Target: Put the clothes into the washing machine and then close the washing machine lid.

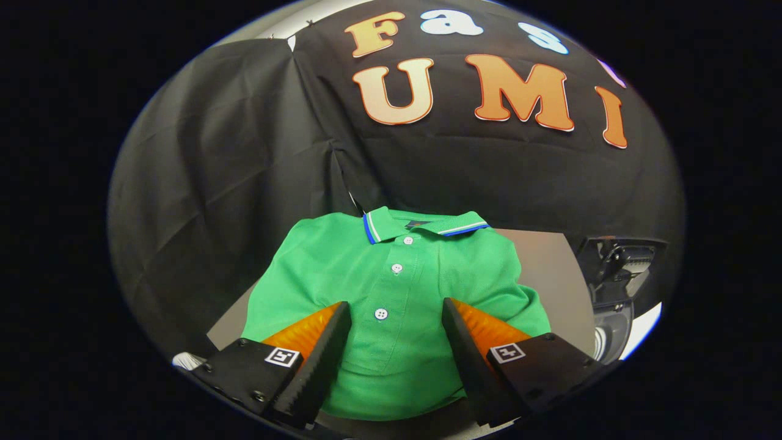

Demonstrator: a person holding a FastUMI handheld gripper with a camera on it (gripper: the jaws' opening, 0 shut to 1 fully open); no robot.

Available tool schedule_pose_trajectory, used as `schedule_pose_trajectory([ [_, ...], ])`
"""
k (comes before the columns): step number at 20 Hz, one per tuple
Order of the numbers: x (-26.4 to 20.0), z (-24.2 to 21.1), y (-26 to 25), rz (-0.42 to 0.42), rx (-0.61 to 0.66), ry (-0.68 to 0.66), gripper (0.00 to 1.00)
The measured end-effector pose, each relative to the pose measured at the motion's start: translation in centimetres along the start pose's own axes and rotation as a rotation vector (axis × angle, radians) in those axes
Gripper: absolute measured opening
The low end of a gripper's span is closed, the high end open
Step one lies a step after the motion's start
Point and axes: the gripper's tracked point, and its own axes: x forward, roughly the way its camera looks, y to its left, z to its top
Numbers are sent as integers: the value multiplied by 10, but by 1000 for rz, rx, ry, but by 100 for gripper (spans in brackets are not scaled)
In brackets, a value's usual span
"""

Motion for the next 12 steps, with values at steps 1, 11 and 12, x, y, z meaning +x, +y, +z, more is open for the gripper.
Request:
schedule_pose_trajectory([
  [1, 1, -2, 3, 16, -16, -4, 88],
  [11, -3, -4, 9, 98, -34, -22, 32],
  [12, -3, -5, 8, 107, -35, -15, 26],
])
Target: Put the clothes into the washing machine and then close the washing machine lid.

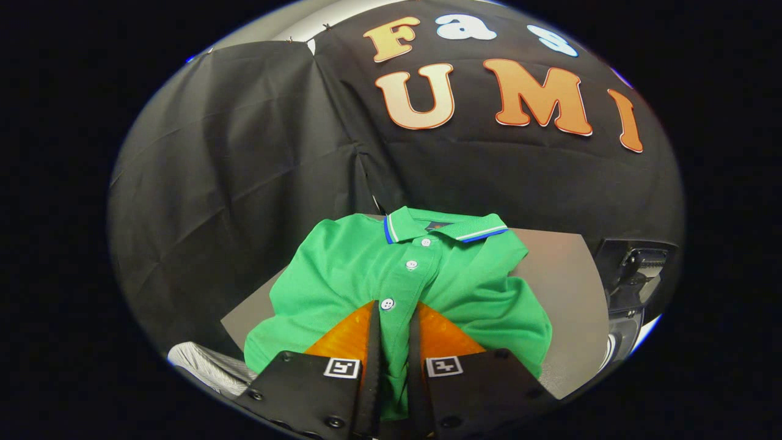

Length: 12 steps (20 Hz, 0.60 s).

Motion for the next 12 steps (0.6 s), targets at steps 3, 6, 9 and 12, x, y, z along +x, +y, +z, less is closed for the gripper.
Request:
schedule_pose_trajectory([
  [3, -10, 0, 1, 15, -4, 5, 26],
  [6, -14, 3, -1, 21, -27, 10, 26],
  [9, -16, 3, -2, 16, -2, 18, 16],
  [12, -19, 11, -7, -3, 4, -1, 13],
])
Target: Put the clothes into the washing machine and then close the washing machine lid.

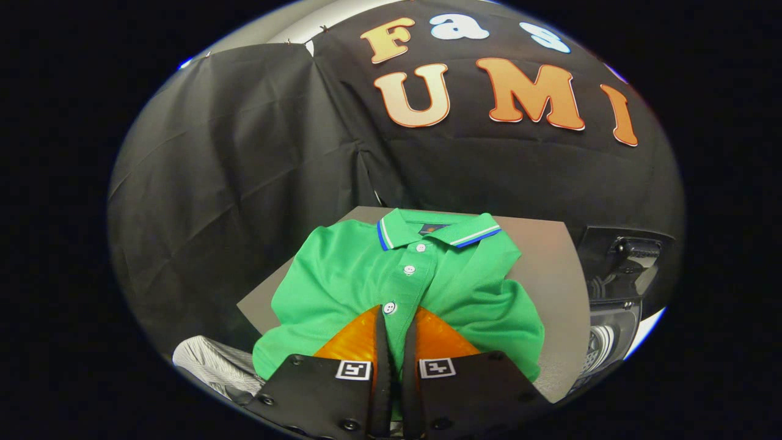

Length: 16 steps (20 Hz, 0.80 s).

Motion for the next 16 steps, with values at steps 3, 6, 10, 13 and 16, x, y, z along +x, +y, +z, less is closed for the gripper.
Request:
schedule_pose_trajectory([
  [3, -2, 16, -4, -10, 5, -41, 10],
  [6, -5, 39, -15, -20, 16, -88, 10],
  [10, -18, 61, -32, -41, 36, -142, 10],
  [13, -48, 78, -58, -67, 46, -181, 10],
  [16, -70, 88, -85, -98, 59, -213, 10],
])
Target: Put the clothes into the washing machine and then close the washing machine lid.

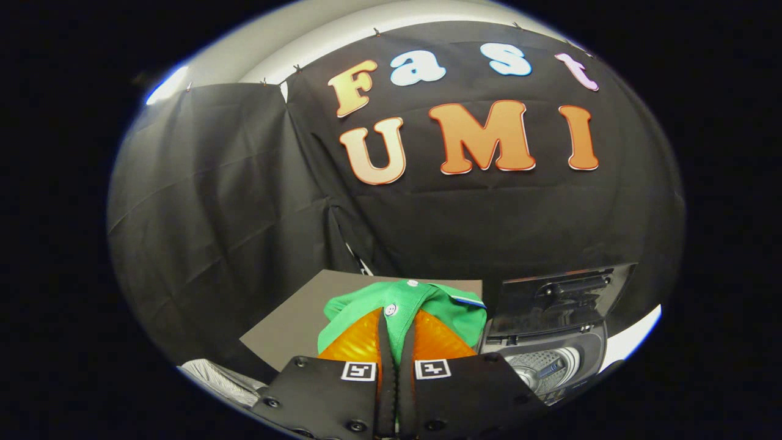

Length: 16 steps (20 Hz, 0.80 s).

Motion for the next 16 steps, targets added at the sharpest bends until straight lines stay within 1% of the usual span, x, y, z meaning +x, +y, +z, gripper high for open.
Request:
schedule_pose_trajectory([
  [5, -20, 25, -57, -82, 0, -48, 10],
  [9, -37, 37, -106, -153, 24, -77, 10],
  [16, -57, 32, -187, -275, 64, -83, 10],
])
